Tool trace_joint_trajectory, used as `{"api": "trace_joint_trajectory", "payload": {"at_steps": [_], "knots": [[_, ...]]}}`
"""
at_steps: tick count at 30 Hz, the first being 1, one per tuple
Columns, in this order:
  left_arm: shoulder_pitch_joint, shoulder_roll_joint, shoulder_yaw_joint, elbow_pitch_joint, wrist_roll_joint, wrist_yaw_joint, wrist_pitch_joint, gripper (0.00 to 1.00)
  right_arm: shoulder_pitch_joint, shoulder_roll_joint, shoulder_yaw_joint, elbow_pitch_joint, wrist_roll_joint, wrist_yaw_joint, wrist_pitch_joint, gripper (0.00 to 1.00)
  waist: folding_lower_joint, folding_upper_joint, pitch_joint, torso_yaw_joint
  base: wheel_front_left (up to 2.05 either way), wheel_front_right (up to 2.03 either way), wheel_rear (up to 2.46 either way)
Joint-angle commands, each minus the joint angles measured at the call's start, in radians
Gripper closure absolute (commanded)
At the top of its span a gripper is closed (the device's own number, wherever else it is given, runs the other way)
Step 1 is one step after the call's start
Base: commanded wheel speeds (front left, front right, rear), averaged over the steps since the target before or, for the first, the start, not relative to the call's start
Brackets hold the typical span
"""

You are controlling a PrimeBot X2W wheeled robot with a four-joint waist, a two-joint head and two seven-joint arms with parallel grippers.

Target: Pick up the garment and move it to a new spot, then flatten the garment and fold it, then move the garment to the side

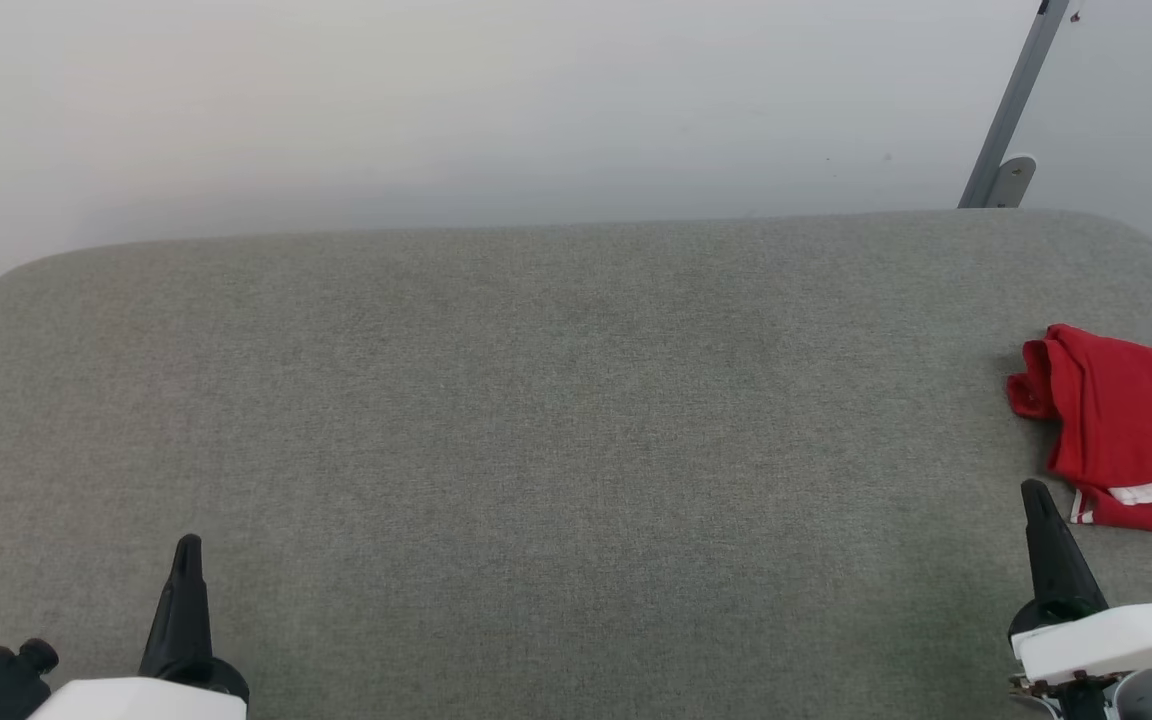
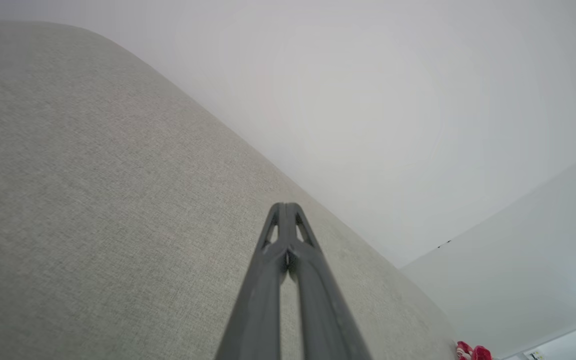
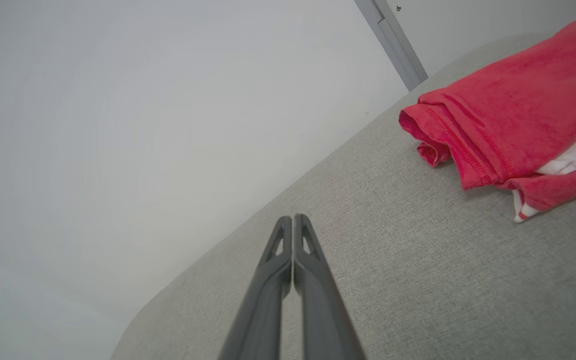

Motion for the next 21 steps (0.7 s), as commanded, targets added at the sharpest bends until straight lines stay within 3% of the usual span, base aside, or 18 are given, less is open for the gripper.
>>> {"api": "trace_joint_trajectory", "payload": {"at_steps": [1,21], "knots": [[-0.03,0.003,0.004,-0.007,-0.027,-0.001,0.008,1.0,-0.024,-0.002,-0.008,-0.01,0.027,0.0,0.008,1.0,0.0,-0.0001,0.0,0.0,0.0,0.0,0.0],[-0.079,-0.017,0.007,0.03,-0.244,-0.002,0.072,1.0,-0.051,0.034,-0.029,0.0,0.224,0.0,0.074,1.0,0.0,-0.0001,0.004,-0.005,0.0,0.0,0.0]]}}
